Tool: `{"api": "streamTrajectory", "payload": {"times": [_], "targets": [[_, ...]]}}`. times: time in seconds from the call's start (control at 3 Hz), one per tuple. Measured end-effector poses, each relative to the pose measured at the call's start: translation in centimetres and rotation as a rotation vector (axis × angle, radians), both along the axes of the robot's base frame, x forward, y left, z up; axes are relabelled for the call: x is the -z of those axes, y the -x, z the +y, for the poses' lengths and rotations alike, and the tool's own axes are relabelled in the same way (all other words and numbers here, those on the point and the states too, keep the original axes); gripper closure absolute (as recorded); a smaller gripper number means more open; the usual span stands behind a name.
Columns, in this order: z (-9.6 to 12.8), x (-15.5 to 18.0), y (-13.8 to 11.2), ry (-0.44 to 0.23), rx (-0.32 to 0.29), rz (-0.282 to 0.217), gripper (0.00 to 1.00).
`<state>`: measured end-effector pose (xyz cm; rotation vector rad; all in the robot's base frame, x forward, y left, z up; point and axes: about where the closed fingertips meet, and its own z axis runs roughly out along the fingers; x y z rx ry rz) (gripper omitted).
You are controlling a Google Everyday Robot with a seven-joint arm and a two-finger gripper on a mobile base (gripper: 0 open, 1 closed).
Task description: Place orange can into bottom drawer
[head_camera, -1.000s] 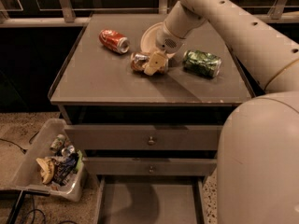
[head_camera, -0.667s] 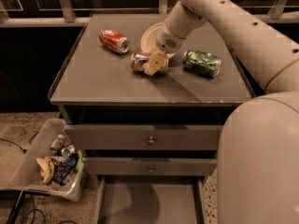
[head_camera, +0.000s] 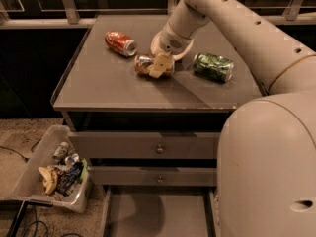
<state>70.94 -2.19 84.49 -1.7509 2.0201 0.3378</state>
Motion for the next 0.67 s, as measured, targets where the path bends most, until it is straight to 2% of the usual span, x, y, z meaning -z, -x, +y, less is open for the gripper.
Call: {"api": "streamTrajectory", "payload": {"times": [0.33, 0.67], "targets": [[0.6, -1.3, -0.2, 0.023, -0.043, 0.013, 1.00], [0.0, -4.5, 1.9, 0.025, -0.106, 0.006, 1.00]]}}
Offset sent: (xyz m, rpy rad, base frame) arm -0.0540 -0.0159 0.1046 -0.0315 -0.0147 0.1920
